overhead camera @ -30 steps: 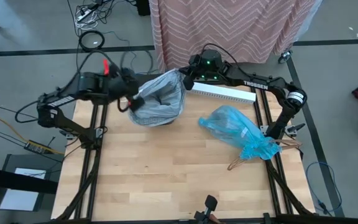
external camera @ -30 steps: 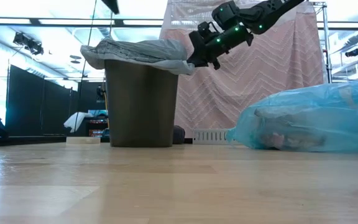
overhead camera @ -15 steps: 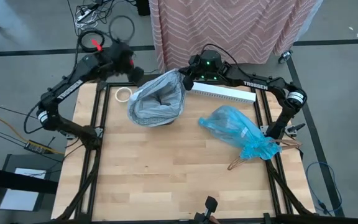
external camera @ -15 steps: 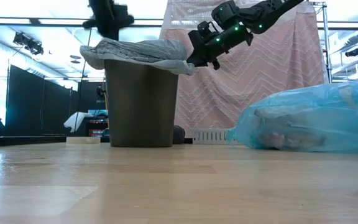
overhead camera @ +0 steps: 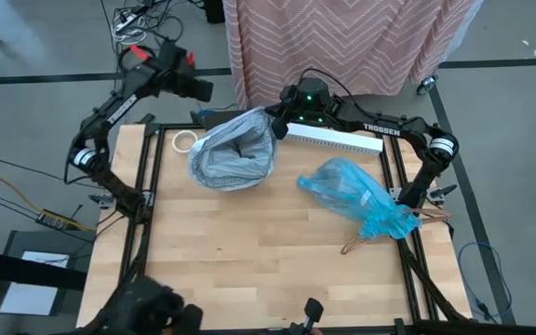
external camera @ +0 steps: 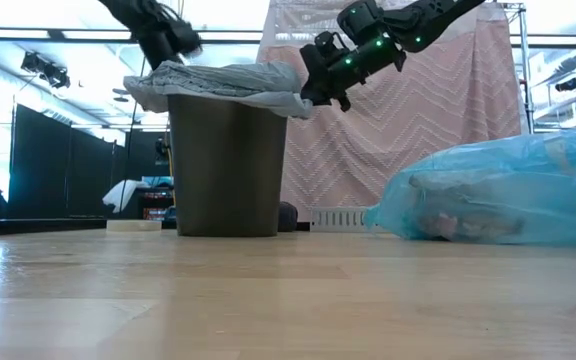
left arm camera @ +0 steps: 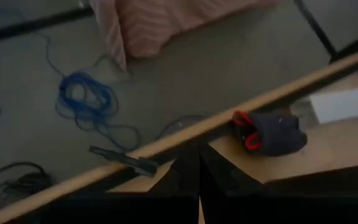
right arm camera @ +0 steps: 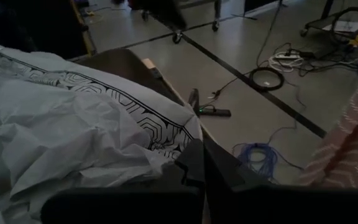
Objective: Place trash/remove bag and relplace
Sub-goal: Insert the new gray trash bag into the bin
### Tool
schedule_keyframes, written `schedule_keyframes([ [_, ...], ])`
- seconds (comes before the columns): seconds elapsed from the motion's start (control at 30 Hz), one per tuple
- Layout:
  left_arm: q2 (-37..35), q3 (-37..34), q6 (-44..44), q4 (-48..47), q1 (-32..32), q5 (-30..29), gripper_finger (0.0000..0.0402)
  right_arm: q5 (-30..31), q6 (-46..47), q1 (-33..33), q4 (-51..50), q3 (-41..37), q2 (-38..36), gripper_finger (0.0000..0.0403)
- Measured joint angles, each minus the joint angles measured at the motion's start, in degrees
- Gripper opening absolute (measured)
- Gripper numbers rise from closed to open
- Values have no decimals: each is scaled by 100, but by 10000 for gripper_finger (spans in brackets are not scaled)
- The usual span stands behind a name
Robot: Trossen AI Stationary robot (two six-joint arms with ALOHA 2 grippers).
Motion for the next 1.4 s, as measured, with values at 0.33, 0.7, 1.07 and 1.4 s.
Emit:
schedule_keyframes([
  [0.33, 632, -4, -16, 415, -368, 668, 0, 244, -140, 19, -120, 4, 0, 0],
  [0.7, 904, 2, 34, -103, -891, 1184, 0, 588, -559, 12, -232, 125, -52, 0],
  [1.07, 894, 2, -232, 179, -1559, 1348, 0, 648, -894, -43, -451, 592, -68, 0],
  [1.4, 838, 57, -499, 205, -1899, 783, 0, 501, -898, 19, -859, 592, -68, 0],
])
